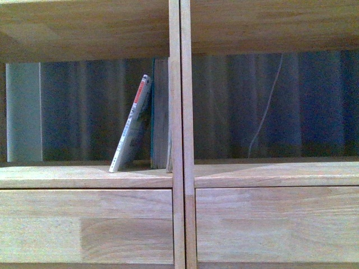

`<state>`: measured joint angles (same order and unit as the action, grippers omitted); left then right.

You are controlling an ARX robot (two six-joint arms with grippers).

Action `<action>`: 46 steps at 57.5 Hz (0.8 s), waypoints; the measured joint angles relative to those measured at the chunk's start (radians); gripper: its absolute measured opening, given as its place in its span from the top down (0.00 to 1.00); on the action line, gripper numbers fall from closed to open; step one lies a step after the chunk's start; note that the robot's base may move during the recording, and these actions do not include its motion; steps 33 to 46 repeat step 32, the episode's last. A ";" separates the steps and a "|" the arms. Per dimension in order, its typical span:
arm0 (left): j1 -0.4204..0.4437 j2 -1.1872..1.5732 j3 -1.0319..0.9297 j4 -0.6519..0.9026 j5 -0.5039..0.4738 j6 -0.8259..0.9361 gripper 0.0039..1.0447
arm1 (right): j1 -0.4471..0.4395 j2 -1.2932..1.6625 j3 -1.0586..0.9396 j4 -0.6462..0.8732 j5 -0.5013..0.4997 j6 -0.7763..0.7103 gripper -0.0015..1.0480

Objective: Organize books on shelf

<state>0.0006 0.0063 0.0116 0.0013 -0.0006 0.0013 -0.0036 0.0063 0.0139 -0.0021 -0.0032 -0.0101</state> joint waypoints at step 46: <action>0.000 0.000 0.000 0.000 0.000 0.000 0.07 | 0.000 0.000 0.000 0.000 0.000 0.001 0.07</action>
